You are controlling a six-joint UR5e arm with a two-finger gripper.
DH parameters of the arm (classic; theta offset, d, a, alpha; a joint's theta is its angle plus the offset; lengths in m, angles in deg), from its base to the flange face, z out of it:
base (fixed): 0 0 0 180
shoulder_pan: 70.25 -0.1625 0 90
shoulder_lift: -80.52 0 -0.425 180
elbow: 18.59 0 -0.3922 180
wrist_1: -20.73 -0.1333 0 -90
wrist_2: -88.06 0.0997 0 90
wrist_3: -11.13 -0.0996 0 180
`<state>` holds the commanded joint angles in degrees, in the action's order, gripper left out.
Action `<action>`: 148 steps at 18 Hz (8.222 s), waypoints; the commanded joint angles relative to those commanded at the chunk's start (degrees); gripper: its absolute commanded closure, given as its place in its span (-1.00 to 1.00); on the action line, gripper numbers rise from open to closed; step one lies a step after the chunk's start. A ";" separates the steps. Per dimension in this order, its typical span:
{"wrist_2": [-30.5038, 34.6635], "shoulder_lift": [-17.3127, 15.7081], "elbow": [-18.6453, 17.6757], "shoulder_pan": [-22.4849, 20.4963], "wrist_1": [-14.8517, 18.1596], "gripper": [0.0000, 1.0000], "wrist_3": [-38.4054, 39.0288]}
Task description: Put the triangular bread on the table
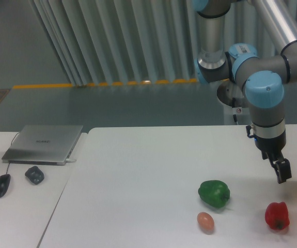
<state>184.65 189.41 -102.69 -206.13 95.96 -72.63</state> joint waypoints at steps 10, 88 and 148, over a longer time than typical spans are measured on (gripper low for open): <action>0.00 -1.76 -0.71 -2.72 -0.09 -1.00 -0.09; -6.24 8.61 -0.62 -16.00 -16.96 -1.00 1.76; -5.63 8.44 3.16 -16.08 -11.43 0.75 5.71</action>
<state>179.02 197.85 -99.53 -222.21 84.53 -66.92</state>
